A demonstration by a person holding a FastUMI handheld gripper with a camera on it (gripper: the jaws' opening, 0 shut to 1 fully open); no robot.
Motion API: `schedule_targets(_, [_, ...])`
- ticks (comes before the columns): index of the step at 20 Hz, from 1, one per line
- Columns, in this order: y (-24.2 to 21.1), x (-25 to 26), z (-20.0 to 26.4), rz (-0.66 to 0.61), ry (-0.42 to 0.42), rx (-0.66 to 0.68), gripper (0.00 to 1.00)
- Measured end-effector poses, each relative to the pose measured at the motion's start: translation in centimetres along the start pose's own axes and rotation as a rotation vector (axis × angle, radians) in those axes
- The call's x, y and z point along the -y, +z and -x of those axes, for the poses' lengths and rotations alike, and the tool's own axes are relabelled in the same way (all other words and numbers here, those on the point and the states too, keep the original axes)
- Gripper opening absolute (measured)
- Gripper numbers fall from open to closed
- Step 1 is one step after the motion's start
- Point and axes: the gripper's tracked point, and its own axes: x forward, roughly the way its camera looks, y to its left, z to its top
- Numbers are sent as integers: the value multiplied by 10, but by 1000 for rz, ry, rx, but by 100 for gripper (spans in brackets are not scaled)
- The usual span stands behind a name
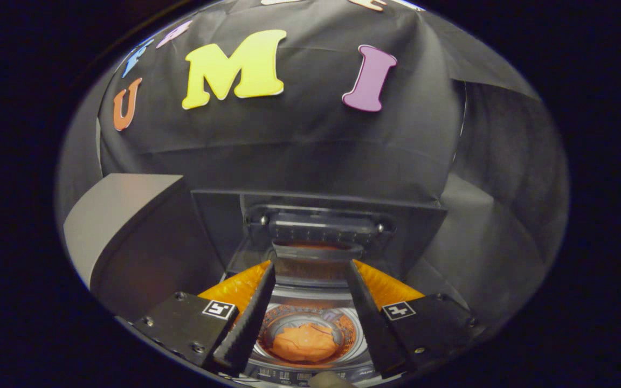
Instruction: Put the clothes into the washing machine and then close the washing machine lid.
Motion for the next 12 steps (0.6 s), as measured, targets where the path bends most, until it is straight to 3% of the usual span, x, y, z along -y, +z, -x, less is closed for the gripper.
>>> schedule_targets(12, [93,13,-28,-19,-18,125,85])
